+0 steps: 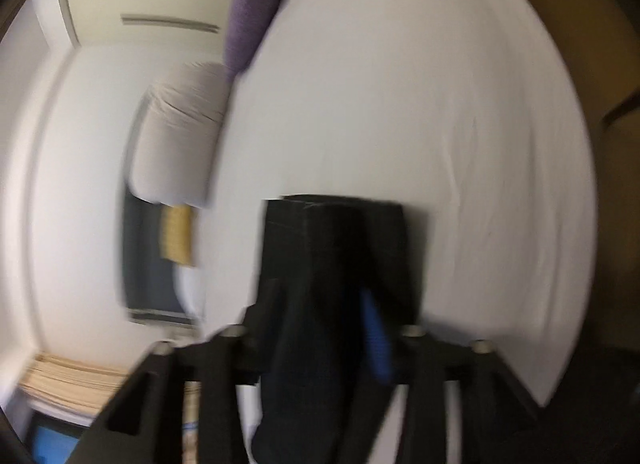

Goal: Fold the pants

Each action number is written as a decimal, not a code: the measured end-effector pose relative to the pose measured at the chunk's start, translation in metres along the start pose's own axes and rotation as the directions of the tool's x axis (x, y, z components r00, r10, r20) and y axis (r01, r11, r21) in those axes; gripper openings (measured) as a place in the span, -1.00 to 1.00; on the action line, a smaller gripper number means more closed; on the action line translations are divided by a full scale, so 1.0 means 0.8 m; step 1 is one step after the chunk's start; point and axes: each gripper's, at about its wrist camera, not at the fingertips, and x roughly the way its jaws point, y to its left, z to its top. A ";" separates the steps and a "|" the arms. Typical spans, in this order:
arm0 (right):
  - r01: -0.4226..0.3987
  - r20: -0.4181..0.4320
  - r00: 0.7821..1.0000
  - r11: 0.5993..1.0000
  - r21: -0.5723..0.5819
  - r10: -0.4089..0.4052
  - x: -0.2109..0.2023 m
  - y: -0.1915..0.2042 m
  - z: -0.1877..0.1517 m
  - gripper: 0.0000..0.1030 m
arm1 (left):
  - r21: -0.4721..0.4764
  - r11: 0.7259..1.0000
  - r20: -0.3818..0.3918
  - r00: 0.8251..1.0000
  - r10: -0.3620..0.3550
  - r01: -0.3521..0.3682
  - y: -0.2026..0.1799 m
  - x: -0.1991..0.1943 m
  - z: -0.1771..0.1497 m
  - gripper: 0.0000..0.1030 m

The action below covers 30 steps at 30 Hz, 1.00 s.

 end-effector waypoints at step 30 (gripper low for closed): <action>0.045 0.017 0.999 0.997 0.065 -0.046 -0.022 -0.043 -0.021 -0.93 | -0.026 1.000 0.001 1.000 0.006 -0.006 0.002 -0.013 -0.010 -0.76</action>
